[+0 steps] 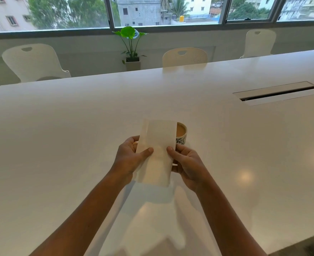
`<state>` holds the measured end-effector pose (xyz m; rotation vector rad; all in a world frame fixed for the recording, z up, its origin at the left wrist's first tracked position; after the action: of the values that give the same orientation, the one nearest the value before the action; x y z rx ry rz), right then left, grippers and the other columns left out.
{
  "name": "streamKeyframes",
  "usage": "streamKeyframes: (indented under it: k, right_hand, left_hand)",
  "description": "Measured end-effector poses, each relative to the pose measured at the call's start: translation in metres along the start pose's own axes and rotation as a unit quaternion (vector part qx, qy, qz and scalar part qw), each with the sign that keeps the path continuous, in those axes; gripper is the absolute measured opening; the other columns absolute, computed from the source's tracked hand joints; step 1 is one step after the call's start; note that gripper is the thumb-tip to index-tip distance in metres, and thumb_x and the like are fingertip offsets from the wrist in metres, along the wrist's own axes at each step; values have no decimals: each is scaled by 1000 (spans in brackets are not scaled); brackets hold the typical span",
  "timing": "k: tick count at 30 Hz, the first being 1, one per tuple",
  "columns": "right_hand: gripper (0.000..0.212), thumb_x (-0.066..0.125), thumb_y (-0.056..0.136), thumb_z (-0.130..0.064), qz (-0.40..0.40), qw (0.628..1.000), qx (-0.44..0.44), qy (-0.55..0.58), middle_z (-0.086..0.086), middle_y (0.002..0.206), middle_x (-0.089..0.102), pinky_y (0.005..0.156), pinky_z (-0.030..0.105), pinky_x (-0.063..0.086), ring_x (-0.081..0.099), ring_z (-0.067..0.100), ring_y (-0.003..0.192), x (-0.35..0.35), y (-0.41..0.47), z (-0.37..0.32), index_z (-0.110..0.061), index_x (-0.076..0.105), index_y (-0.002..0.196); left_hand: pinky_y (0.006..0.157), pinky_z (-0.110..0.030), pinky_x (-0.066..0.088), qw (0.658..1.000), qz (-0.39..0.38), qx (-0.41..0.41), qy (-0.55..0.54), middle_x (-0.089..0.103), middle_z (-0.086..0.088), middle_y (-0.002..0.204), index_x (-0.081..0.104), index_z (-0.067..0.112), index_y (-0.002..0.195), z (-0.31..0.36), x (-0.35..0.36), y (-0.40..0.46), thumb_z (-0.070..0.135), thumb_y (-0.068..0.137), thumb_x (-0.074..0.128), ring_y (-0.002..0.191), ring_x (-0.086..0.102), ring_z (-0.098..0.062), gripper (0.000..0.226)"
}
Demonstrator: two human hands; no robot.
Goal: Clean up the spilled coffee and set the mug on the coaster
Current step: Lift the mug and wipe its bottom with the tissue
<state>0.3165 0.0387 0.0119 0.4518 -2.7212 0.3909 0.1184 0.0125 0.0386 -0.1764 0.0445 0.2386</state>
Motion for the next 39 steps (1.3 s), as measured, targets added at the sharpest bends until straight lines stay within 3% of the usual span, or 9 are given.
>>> streamKeyframes:
  k: [5, 9, 13, 15, 18, 23, 28, 33, 39]
  right_hand:
    - [32, 73, 98, -24, 27, 999, -14, -36, 11, 121, 80, 85, 49, 66, 77, 31, 111, -17, -5, -10, -12, 73, 128]
    - [30, 73, 100, -26, 60, 998, -20, -21, 9, 117, 81, 77, 40, 66, 79, 29, 105, -31, -7, -15, -12, 74, 127]
    - [26, 70, 102, -27, 113, 993, -37, 14, 8, 114, 82, 80, 45, 67, 80, 29, 102, -48, -7, -24, -12, 75, 123]
    - [22, 68, 103, -26, 152, 986, -61, 17, 7, 110, 82, 80, 48, 67, 80, 27, 98, -63, -7, -32, -12, 76, 119]
    - [14, 67, 105, -21, 232, 966, -112, -2, 4, 98, 83, 71, 45, 67, 80, 23, 86, -91, -8, -45, -14, 78, 107]
    - [11, 68, 104, -14, 313, 933, -167, -55, 6, 92, 82, 87, 62, 63, 77, 29, 87, -133, -8, -57, -17, 77, 97]
    - [14, 68, 103, -13, 330, 928, -160, -68, 9, 94, 82, 88, 67, 61, 78, 37, 93, -156, -4, -54, -18, 79, 94]
    - [18, 67, 105, -16, 342, 926, -143, -72, 7, 93, 81, 88, 67, 62, 76, 43, 98, -167, -3, -49, -20, 79, 91]
    - [17, 63, 107, -22, 353, 927, -116, -54, 4, 96, 81, 85, 53, 63, 76, 20, 85, -173, 5, -37, -20, 76, 96]
  left_hand:
    - [83, -42, 64, 1000, -13, -11, 8, 77, 3, 111, 60, 24, 128, 4, 18, 1, 25, 80, 88, 100, 74, -22, 55]
    - [68, -29, 63, 1000, -23, -3, 9, 80, 5, 103, 63, 23, 127, 7, 37, 7, 24, 79, 89, 86, 77, -12, 54]
    - [83, -41, 65, 999, -30, 21, 14, 81, 3, 101, 64, 22, 127, 13, 58, 18, 27, 81, 89, 94, 78, -18, 53]
    - [83, -33, 65, 997, -12, 69, 36, 80, 2, 98, 65, 22, 125, 16, 65, 26, 30, 83, 86, 96, 77, -15, 48]
    - [88, -25, 59, 973, 29, 164, 161, 71, 10, 117, 60, 24, 134, 19, 69, 39, 44, 82, 85, 109, 66, -4, 60]
    - [113, -49, 41, 933, -13, 169, 317, 54, 3, 149, 41, 26, 151, 12, 76, 68, 64, 68, 86, 139, 46, -20, 102]
    - [112, -48, 32, 913, -59, 150, 374, 58, 7, 146, 37, 26, 154, 5, 82, 87, 80, 58, 81, 136, 52, -19, 118]
    - [104, -53, 50, 925, -66, 164, 336, 66, 14, 127, 53, 30, 140, 4, 83, 95, 80, 49, 82, 121, 62, -14, 107]
    - [93, -39, 60, 932, -69, 185, 303, 69, 14, 116, 59, 26, 131, 1, 82, 99, 63, 53, 95, 109, 66, -5, 93]
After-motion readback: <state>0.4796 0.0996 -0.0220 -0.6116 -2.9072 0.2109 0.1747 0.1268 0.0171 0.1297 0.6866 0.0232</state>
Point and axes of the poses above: each hand's wrist, its own y-axis towards the middle knuckle, its own x-axis out of the palm, z = x × y, the point moved 2 cm from there along y, towards the middle knuckle
